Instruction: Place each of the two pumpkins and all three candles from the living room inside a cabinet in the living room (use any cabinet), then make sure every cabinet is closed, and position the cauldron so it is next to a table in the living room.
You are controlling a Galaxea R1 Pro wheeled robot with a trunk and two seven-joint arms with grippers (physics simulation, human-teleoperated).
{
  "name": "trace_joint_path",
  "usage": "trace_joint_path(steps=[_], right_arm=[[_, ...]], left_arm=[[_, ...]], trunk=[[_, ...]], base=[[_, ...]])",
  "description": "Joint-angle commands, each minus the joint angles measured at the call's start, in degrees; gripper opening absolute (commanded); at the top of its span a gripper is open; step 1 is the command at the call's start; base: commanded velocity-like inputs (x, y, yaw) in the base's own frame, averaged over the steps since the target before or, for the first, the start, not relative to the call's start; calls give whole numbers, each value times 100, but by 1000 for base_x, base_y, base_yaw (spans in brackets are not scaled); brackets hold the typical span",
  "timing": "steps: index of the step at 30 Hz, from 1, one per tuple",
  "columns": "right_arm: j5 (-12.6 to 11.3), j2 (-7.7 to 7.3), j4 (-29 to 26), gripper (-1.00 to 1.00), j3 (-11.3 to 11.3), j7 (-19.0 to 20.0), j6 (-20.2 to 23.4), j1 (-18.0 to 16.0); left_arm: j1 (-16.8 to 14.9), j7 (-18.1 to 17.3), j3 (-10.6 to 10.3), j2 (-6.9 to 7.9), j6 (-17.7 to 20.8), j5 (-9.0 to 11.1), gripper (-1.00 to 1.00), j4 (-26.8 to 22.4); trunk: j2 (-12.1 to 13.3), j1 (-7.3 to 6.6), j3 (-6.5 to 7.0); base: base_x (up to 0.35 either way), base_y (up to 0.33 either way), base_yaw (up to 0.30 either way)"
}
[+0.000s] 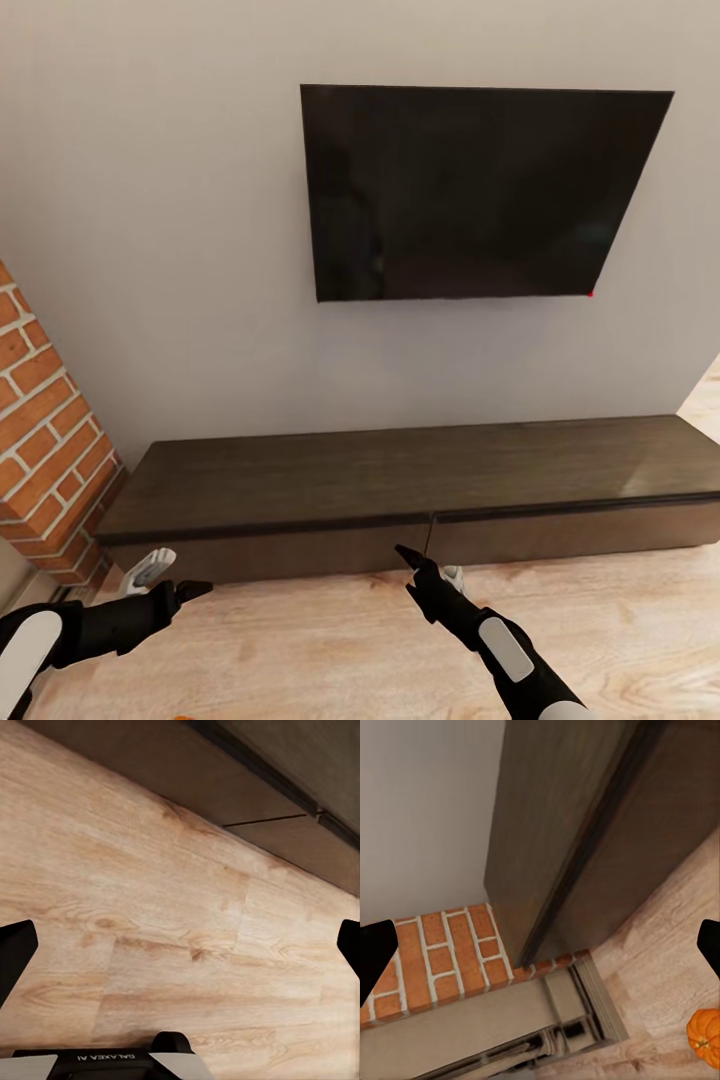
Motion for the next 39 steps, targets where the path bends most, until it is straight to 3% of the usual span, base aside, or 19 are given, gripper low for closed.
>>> trace_joint_path(steps=[1,29,31,34,36,39], right_arm=[[-5,1,-1,100,-4,-11,-4,0],[3,7,1,100,-6,8,-29,0],[2,20,5,100,-1,-5,-103,0],[29,94,15,100,32,-34,-709,0],[38,121,88,100,51,-5,-973,0],[50,117,139,100,69,21,-1047,0]], left_arm=[[0,0,-3,5,0,14,100,0],[0,0,-11,11,0,36,100,0],[0,0,-10,15,0,38,100,0],[0,0,-4,23,0,61,100,0],[0,0,-4,34,0,211,100,-5],[2,0,-15,130,0,614,100,-8]], trunk=[[-42,23,-18],[-1165,638,-521],[-1245,682,-557],[-1365,747,-611],[-1445,791,-647],[-1566,857,-701]], base=[[0,0,0],[0,0,-9],[0,0,0],[0,0,0],[0,0,0],[0,0,0]])
